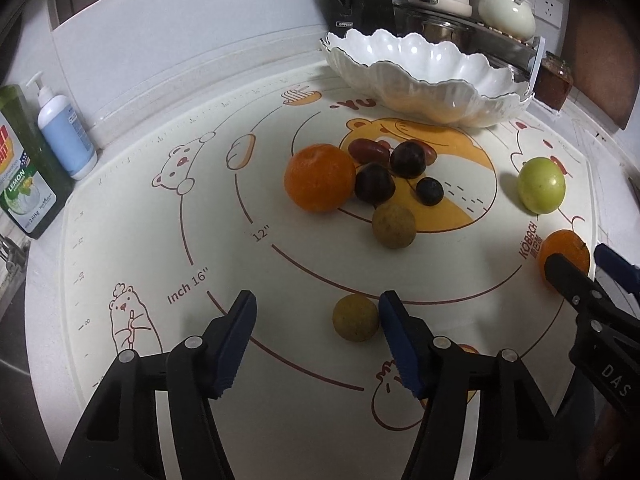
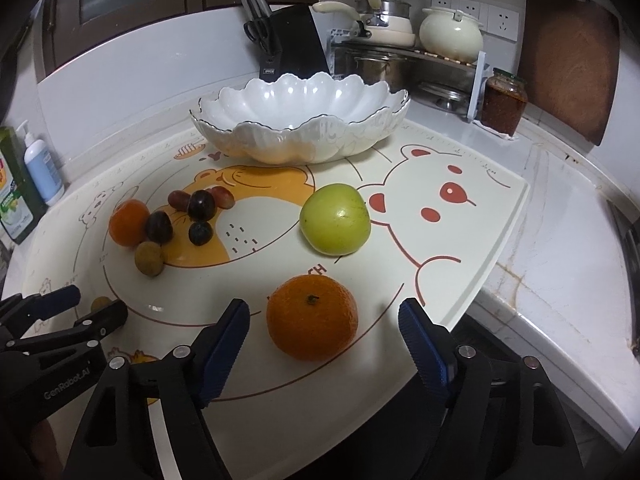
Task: Organize fruits
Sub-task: 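Grasp the small brown fruit with the left tool while the right tool grasps the orange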
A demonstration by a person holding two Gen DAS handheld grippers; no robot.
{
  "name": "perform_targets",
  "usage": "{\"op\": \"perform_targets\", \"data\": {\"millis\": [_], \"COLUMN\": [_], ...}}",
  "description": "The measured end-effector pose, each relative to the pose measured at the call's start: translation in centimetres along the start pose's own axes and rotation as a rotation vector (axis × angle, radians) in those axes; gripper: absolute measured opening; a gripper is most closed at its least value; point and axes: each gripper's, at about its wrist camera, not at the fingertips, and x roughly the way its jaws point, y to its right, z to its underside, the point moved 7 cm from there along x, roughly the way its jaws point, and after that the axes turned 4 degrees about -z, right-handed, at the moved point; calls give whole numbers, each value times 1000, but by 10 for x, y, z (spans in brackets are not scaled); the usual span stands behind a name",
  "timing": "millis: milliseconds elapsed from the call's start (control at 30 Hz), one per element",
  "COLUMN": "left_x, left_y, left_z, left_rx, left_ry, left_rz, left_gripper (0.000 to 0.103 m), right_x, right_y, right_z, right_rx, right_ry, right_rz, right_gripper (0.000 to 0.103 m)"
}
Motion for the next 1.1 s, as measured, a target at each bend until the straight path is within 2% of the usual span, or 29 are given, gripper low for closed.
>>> {"op": "perform_targets", "data": {"millis": [233, 467, 633, 1100], "left_x": [0, -2, -2, -5], "left_y": [2, 5, 5, 9], "left_z": [0, 1, 2, 3], "left_rx": [-13, -3, -9, -2], "left_ry": [12, 22, 24, 27], "left_rz": [21, 19, 36, 49], "left_gripper": [52, 48, 42, 24], "right_x": [6, 12, 13, 12], "right_y": [1, 2, -2, -4], "right_z": [2, 5, 7, 8], "right_rx": [2, 12, 4, 8], "right_ry": [-8, -23, -27, -27], "right_rz": [-10, -23, -54, -58], "right_gripper": [70, 62, 49, 48]}}
